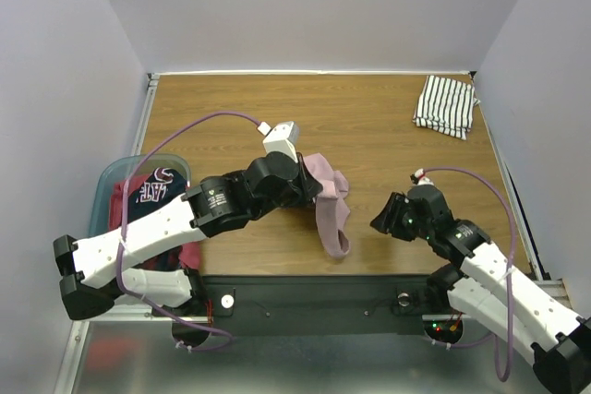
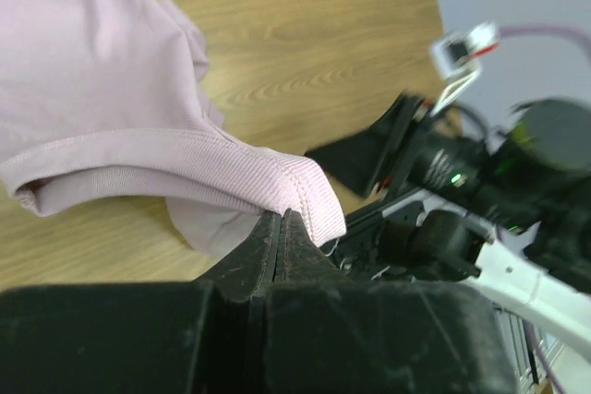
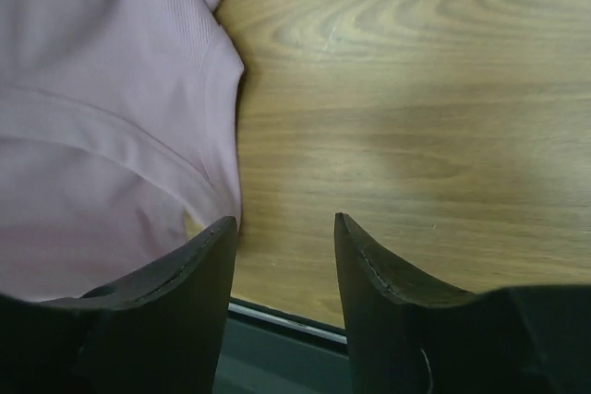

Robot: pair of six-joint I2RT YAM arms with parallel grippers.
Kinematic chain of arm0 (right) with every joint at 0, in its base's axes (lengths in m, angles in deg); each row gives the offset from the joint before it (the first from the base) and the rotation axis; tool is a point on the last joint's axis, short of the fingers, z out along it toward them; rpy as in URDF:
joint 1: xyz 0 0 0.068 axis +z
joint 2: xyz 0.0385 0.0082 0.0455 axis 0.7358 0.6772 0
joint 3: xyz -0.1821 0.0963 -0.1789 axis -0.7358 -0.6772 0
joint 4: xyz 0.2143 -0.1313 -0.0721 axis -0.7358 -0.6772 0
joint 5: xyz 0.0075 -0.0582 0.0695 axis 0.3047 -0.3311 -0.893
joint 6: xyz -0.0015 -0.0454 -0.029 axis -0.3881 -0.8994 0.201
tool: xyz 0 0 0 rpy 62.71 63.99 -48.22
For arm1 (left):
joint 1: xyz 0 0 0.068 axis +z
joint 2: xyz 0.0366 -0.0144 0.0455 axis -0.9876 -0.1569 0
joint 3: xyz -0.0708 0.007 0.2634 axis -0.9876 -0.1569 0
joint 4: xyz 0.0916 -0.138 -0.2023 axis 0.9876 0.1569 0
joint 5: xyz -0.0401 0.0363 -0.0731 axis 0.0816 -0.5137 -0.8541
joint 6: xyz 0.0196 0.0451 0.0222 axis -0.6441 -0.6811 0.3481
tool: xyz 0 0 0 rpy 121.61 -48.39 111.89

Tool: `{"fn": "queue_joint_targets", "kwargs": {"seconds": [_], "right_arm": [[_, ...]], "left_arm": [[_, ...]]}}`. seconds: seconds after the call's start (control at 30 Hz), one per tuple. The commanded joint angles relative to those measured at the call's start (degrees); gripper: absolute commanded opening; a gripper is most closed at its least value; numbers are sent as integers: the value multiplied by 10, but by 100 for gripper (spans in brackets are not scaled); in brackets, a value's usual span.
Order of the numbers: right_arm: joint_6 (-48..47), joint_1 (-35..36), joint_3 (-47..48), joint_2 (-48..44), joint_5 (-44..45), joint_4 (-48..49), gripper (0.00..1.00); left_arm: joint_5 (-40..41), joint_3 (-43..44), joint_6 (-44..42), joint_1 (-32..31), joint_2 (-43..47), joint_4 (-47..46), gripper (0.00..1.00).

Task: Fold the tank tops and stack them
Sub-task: Flatten the tank top out

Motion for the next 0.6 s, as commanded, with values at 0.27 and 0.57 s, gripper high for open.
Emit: {"fn": "queue_joint_targets", "kwargs": {"seconds": [0.27, 0.57], "right_arm": [[79, 184, -42, 38, 8, 137, 58], [166, 237, -63, 113, 91, 179, 60]], "left_arm": [[43, 31, -21, 0, -11, -13, 0], [46, 29, -19, 2, -7, -4, 0]]}}
